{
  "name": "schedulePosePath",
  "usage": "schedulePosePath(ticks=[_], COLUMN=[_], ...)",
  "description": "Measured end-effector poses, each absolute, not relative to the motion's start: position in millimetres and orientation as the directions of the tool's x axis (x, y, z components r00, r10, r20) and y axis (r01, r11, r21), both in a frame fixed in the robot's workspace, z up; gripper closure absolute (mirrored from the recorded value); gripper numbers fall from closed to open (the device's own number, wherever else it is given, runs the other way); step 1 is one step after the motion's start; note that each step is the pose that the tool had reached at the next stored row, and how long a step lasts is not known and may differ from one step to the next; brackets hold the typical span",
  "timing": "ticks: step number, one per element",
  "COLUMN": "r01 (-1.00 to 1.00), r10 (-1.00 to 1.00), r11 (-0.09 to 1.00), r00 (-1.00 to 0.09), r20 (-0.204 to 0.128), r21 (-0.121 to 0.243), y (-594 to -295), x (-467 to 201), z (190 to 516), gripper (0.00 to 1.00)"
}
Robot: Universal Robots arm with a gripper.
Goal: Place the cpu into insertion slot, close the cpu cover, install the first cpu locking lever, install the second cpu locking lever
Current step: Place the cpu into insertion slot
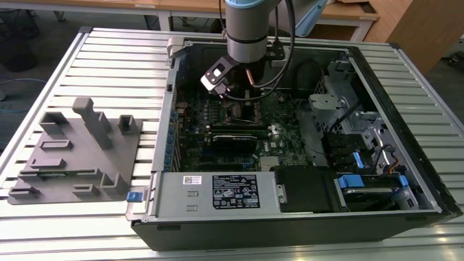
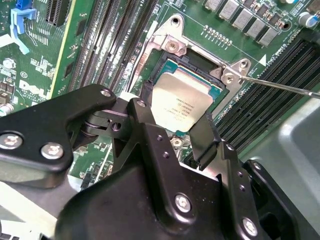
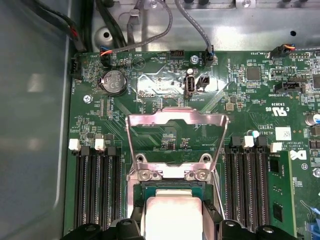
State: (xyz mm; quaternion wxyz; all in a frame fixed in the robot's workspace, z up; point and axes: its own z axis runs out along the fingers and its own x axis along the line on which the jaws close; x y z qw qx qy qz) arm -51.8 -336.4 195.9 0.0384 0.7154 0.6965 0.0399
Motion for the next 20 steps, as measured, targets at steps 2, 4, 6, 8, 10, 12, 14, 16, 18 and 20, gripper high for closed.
schedulePosePath(ticks=[2, 4, 6, 8, 10, 12, 14, 16, 18, 20], r01=[0.993, 0.993, 0.993, 0.993, 0.993, 0.993, 0.993, 0.993, 0.993, 0.993], r10=[1.0, 1.0, 1.0, 1.0, 1.0, 0.999, 0.999, 0.999, 0.999, 0.999], r11=[-0.028, -0.029, -0.03, -0.031, -0.032, -0.032, -0.032, -0.032, -0.032, -0.032], r00=[0.028, 0.029, 0.03, 0.031, 0.031, 0.032, 0.032, 0.032, 0.032, 0.032], r20=[0.004, 0.004, 0.003, 0.004, 0.004, 0.003, 0.003, 0.003, 0.004, 0.004], r21=[0.111, 0.11, 0.11, 0.11, 0.11, 0.11, 0.11, 0.11, 0.11, 0.11], y=[-336.4, -336.5, -336.5, -336.5, -336.5, -336.5, -336.5, -336.5, -336.5, -336.5], x=[-51.8, -51.8, -51.8, -51.8, -51.8, -51.8, -51.8, -51.8, -51.8, -51.8], z=[195.2, 194.4, 194.0, 193.6, 193.4, 193.3, 193.2, 193.2, 193.2, 193.2], gripper=[0.46, 0.46, 0.46, 0.46, 0.46, 0.46, 0.46, 0.46, 0.46, 0.46])
